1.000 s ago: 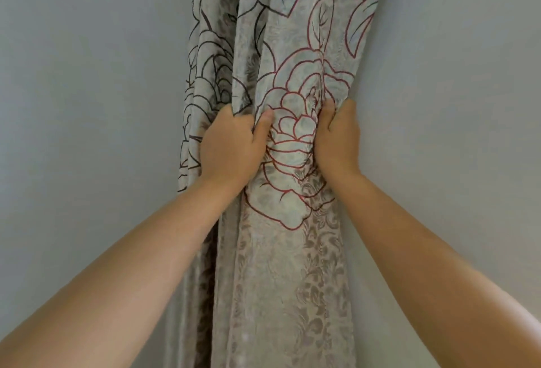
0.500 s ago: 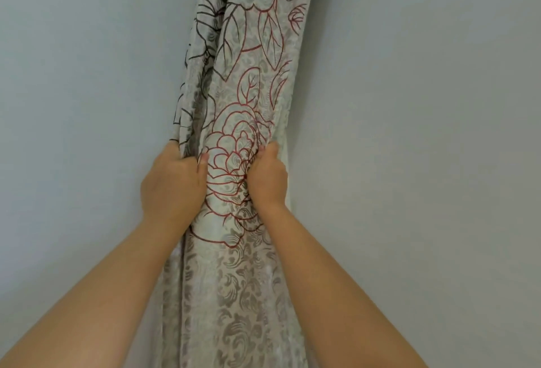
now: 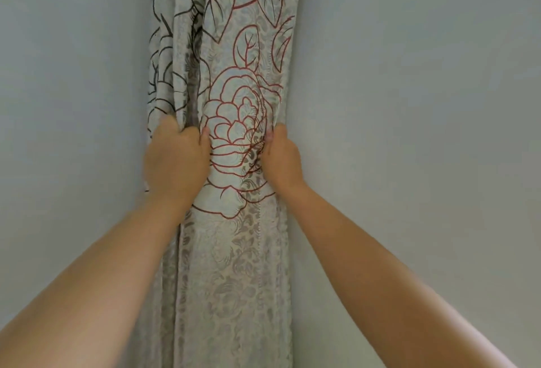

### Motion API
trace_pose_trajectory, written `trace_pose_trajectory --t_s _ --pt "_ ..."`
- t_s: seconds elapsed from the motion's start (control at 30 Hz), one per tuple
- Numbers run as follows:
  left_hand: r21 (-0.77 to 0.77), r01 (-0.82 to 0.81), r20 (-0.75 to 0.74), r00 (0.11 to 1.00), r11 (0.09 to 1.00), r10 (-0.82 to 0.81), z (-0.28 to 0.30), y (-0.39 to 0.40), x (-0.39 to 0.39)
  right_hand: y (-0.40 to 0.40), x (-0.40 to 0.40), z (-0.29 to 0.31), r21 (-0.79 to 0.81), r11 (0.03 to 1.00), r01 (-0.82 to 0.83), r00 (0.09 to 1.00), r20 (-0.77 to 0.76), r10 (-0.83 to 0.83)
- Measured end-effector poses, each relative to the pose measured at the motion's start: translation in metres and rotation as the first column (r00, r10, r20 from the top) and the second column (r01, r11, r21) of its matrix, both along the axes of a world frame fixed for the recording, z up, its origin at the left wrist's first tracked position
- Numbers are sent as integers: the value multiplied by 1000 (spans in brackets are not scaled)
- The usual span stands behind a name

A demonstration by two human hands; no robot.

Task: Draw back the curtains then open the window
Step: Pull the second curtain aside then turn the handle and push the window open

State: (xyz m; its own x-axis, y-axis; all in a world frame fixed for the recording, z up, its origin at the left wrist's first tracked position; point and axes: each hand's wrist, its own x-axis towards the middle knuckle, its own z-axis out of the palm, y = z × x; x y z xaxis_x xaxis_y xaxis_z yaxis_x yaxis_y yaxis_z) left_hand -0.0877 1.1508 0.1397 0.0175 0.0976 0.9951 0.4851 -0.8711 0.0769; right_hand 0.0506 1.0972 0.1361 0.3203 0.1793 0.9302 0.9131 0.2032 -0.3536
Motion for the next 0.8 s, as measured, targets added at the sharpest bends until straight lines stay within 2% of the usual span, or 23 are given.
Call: trace_pose_trajectory --t_s 0.13,0.27,0.3,0.37,0.43,0.5,0.6,0.8 --pt "169 -38 -100 993 985 56 -24 -38 13 -56 11 -41 -186 983 -11 1000 18 15" --pt "235 42 -1 999 971 -43 -33 -80 20 -117 16 -43 -265 964 14 1000 15 -11" --pt "280 22 -6 1000 960 -21 -34 -87 22 -132 17 -42 -283 958 33 999 19 -29" --pt "407 -34 -145 984 913 101 -39 -104 25 -167 22 -42 -320 936 145 989 59 -133" --pt "453 -54 -280 939 890 199 -43 -126 30 -205 25 -42 -290 911 293 956 115 -271" --pt "430 -45 -359 908 902 217 -48 -161 36 -247 29 -42 -222 903 368 929 136 -345" --pt "357 43 -400 910 933 112 -55 -216 58 -317 37 -44 -163 885 436 899 133 -418" --pt "132 338 -476 846 932 -239 -68 -345 117 -472 63 -59 -192 757 624 779 215 -588"
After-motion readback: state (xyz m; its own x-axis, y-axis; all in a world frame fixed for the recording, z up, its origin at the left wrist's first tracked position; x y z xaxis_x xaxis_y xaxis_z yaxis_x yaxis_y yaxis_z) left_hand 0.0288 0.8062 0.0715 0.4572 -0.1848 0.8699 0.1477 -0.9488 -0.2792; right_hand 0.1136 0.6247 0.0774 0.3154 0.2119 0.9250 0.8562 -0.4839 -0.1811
